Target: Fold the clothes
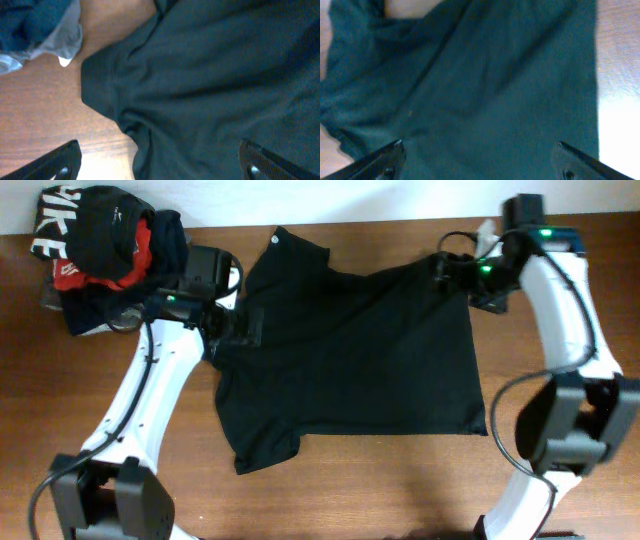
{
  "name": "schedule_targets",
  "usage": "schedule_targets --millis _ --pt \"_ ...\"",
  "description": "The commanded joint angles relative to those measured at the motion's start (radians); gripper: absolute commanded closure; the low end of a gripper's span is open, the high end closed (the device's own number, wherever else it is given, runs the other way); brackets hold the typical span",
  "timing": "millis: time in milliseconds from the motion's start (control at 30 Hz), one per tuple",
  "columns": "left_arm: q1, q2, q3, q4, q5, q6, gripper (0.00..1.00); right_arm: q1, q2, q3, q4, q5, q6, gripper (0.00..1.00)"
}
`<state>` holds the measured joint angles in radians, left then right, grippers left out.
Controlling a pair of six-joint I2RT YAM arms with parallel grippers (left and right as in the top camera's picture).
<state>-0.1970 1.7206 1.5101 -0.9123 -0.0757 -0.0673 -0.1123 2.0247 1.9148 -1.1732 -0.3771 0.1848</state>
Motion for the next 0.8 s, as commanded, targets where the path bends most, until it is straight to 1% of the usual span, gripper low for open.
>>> schedule_targets --millis 0,67,167,267,400,500,567,667,767 --pt "-0.003 -0.079 0.069 -0.067 0.04 -0.018 0.01 -0.045 -0.14 0.015 -0.095 -0.027 -0.028 0.03" --pt "-0.003 -0.116 0.071 -0.111 0.071 -0.035 0.01 -0.057 -0.199 0.015 -0.142 0.014 -0.028 0.01" --pt "-0.003 -0.161 0.071 -0.203 0.077 -0.074 0.01 -0.063 -0.299 0.015 -0.198 0.063 -0.013 0.01" --pt "-0.003 -0.191 0.071 -0.295 0.079 -0.143 0.01 -0.063 -0.391 0.015 -0.264 0.146 0.058 0.01" --pt "-0.01 -0.206 0.053 -0.377 0.08 -0.255 0.01 -0.063 -0.452 0.013 -0.359 0.28 0.183 0.01" --pt "-0.04 -0.206 -0.006 -0.374 0.058 -0.322 0.01 -0.063 -0.475 -0.01 -0.403 0.357 0.254 0.01" --pt "-0.068 -0.206 -0.071 -0.344 0.032 -0.368 0.01 -0.063 -0.48 -0.042 -0.409 0.369 0.266 0.01" --pt "-0.112 -0.206 -0.199 -0.26 0.016 -0.43 0.01 -0.063 -0.48 -0.126 -0.401 0.366 0.268 0.01" --pt "-0.141 -0.206 -0.314 -0.17 0.016 -0.438 0.01 -0.063 -0.48 -0.246 -0.353 0.353 0.27 0.01"
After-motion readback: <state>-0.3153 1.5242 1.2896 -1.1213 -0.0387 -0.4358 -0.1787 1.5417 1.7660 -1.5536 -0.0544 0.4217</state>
